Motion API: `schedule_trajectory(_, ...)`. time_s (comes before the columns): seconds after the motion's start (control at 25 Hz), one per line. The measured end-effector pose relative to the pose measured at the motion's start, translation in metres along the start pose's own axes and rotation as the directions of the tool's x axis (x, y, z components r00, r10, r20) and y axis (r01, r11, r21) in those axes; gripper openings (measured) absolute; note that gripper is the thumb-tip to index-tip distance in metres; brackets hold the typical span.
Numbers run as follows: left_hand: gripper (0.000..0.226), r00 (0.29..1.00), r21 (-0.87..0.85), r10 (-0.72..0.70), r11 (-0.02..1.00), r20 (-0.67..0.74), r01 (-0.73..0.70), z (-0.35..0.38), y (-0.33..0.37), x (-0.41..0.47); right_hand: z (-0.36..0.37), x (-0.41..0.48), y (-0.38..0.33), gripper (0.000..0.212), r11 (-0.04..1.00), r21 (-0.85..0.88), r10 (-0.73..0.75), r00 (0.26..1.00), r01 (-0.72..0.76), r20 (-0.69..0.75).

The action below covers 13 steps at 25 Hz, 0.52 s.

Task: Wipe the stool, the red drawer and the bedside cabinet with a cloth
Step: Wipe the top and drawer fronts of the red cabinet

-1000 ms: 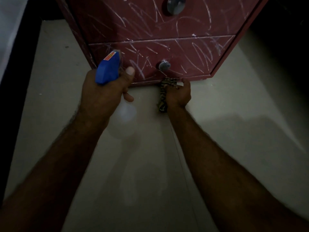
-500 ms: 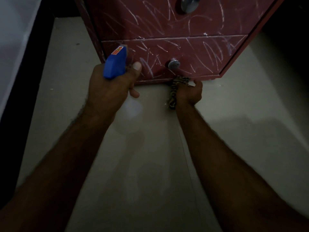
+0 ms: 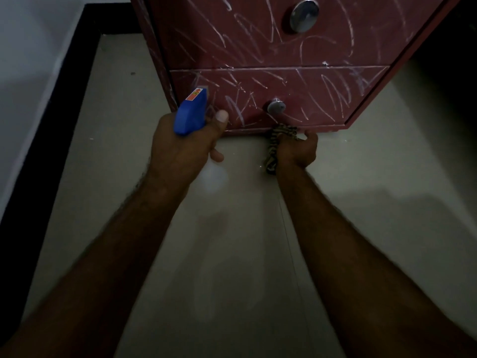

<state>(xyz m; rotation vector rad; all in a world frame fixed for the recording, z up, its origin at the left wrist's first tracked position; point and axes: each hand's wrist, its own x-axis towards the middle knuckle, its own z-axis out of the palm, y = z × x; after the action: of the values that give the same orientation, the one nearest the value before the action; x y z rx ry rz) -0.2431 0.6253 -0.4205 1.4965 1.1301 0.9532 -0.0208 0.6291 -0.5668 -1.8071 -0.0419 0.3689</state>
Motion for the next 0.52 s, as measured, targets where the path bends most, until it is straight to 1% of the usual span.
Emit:
schedule_trajectory(0.12,0.029,1.000,-0.016,0.010,1.000,-0.004,-0.010,-0.001,-0.002,0.001,0.008,-0.013,0.005,0.053,1.000,-0.005,-0.024,0.995,0.024,0.097)
schedule_trajectory(0.2,0.039,1.000,-0.048,0.001,0.999,-0.001,-0.001,-0.004,-0.004,0.003,0.012,-0.017,0.014,0.055,0.999,-0.008,-0.046,0.990,0.047,0.130)
schedule_trajectory(0.28,0.039,1.000,-0.042,-0.005,0.999,-0.020,0.005,-0.008,-0.006,0.003,0.009,-0.012,0.010,0.056,1.000,0.020,-0.007,0.997,0.006,0.074)
schedule_trajectory(0.36,0.031,0.999,-0.022,-0.006,1.000,-0.049,0.005,-0.011,-0.006,0.003,0.004,-0.003,0.004,0.056,0.999,0.033,0.043,0.999,-0.043,0.006)
schedule_trajectory(0.44,0.027,0.996,-0.031,-0.029,0.999,-0.086,0.026,-0.014,-0.007,0.003,0.006,-0.005,0.005,0.055,1.000,0.006,0.019,0.999,-0.019,0.026)
schedule_trajectory(0.52,0.026,0.991,-0.029,-0.057,0.998,-0.119,0.054,-0.016,-0.011,0.002,0.011,-0.015,0.011,0.057,1.000,-0.003,-0.027,0.996,0.027,0.090)
